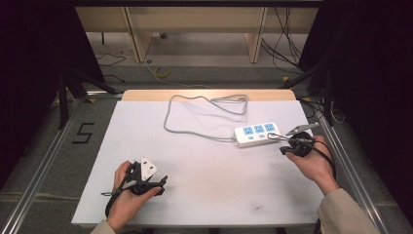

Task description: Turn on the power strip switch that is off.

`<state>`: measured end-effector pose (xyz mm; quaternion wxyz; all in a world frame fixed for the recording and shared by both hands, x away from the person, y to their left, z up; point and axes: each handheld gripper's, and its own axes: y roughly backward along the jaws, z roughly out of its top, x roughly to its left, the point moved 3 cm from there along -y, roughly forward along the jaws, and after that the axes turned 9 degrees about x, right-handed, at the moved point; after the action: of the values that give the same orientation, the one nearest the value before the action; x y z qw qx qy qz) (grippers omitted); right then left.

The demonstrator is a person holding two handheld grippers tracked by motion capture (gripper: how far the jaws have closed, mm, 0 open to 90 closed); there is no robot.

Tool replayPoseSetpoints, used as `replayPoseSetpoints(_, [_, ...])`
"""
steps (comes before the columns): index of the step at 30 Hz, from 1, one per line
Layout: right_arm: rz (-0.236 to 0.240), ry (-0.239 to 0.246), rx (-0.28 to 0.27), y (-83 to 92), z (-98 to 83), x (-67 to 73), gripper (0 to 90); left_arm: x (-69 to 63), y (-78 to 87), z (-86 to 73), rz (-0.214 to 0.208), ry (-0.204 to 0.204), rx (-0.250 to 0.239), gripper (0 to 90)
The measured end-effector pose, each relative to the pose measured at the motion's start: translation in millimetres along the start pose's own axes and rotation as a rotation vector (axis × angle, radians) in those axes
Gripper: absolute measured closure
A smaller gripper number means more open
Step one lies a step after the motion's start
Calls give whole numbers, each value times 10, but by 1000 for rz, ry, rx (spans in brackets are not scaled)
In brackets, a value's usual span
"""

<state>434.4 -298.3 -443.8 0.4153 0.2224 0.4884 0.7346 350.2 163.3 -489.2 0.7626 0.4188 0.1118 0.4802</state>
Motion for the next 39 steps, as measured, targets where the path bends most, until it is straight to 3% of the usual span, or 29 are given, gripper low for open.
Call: replayPoseSetpoints(39, [-23,-15,42,-132,397,-244,900,-6,-4,3,-1,-1,-2,179])
